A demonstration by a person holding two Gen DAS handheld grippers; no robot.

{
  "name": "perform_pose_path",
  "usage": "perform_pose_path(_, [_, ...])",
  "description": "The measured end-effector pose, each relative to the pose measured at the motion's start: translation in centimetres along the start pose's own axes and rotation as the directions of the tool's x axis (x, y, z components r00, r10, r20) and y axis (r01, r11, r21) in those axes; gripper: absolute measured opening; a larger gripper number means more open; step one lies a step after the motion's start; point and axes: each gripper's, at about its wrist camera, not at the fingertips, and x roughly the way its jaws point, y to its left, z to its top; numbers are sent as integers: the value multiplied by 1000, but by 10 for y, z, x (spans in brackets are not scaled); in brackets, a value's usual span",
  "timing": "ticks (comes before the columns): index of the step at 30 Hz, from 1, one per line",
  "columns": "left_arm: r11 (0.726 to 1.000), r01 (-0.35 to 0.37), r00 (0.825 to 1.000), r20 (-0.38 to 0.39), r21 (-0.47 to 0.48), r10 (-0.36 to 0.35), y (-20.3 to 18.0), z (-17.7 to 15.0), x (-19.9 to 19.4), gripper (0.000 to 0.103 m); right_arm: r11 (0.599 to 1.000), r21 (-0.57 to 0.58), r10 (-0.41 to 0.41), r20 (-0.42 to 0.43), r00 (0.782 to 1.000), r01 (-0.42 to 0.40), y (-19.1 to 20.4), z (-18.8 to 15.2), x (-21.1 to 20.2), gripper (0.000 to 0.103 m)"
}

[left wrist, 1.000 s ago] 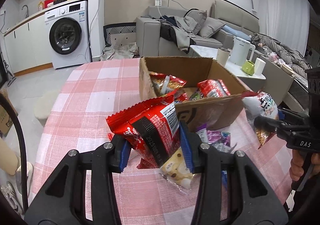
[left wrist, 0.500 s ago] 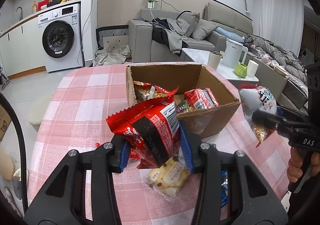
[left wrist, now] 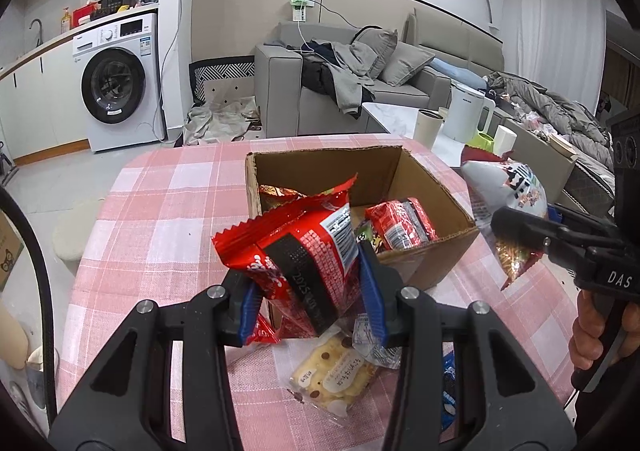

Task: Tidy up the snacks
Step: 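Lift both held snacks and carry them over the cardboard box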

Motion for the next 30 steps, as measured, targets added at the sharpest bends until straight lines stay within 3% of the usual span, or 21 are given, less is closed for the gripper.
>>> perform_pose_path(15, [1000, 0, 1000, 16, -6, 0, 4, 18, 23, 40, 1000, -13, 4, 44, 999, -3, 3, 24, 22, 58])
perform_pose_path(30, [999, -26, 1000, 7, 38, 26, -11, 33, 63, 40, 1000, 21, 5, 8, 1000, -6, -8, 40, 58, 58])
